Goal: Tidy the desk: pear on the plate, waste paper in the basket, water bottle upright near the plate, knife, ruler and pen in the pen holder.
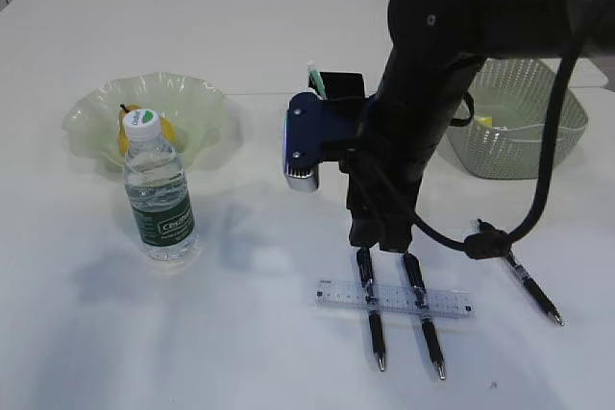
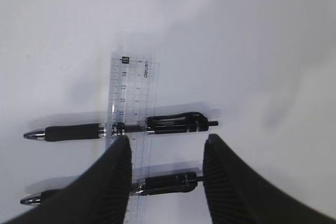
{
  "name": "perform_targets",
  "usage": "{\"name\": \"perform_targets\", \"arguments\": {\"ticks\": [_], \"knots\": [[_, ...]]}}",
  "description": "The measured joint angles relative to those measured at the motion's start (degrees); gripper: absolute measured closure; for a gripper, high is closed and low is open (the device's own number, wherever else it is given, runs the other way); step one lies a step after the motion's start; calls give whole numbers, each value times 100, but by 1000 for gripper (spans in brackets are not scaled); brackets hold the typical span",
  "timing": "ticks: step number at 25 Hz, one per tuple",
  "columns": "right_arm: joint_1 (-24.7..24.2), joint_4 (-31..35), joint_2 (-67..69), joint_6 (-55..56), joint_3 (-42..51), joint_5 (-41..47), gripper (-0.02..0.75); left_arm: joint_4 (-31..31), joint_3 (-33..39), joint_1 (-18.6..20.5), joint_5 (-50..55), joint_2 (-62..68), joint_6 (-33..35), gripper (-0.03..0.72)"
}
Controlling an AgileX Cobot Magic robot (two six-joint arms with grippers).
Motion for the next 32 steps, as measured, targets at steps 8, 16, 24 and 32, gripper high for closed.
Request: {"name": "perform_targets", "arguments": {"ticks": [8,16,24,32], "knots": [[5,272,300,-9,-21,34,361,0,0,0,-76,0,0,178],[5,355,597,-9,-21,34,264,0,0,0,-91,0,0,178],[5,521,797,196,-32,24,261,0,0,0,-91,0,0,178],[41,485,934,486,-32,-63,258,0,0,0,-95,0,0,178]]}}
